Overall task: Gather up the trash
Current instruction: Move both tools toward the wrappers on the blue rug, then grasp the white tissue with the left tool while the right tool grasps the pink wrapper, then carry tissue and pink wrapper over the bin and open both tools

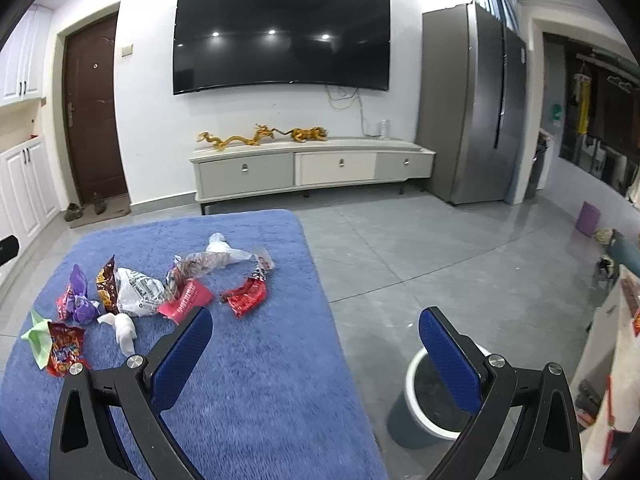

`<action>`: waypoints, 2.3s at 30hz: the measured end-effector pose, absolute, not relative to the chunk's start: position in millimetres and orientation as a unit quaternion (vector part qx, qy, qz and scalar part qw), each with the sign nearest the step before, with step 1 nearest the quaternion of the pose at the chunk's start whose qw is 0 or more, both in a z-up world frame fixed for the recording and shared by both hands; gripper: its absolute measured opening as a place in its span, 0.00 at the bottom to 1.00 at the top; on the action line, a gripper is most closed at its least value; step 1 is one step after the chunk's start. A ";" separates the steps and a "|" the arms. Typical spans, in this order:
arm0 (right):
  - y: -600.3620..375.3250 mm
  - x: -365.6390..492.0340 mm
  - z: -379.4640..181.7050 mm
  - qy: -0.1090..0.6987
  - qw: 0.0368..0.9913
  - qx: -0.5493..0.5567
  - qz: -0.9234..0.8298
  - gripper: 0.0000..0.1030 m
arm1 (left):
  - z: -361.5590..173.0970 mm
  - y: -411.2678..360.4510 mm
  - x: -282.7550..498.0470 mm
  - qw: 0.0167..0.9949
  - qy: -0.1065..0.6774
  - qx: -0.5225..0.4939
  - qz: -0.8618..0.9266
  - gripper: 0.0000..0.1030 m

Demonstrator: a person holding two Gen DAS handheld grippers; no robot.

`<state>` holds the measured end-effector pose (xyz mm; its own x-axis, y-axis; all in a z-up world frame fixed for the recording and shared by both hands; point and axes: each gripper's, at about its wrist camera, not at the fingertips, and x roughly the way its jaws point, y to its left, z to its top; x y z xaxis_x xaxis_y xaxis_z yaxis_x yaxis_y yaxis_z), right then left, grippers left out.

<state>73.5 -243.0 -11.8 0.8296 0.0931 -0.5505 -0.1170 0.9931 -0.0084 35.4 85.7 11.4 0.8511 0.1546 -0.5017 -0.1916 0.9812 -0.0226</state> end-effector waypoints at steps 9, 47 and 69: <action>-230.3 133.8 -44.6 0.320 0.939 -0.006 0.124 0.92 | -15.8 107.3 64.7 0.943 0.316 -0.062 0.082 1.00; -128.1 215.6 -120.8 0.416 0.804 -0.058 0.420 0.36 | -137.3 24.6 137.2 0.877 0.476 -0.068 0.009 0.28; -223.7 96.3 -110.9 0.423 0.811 0.084 0.395 0.21 | -79.0 11.3 42.0 0.902 0.425 -0.075 -0.026 0.27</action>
<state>96.3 -223.7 -110.9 0.3310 0.7118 -0.6195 -0.5702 0.6740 0.4698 42.0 11.3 -79.0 0.6370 -0.1108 -0.7629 -0.0172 0.9873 -0.1578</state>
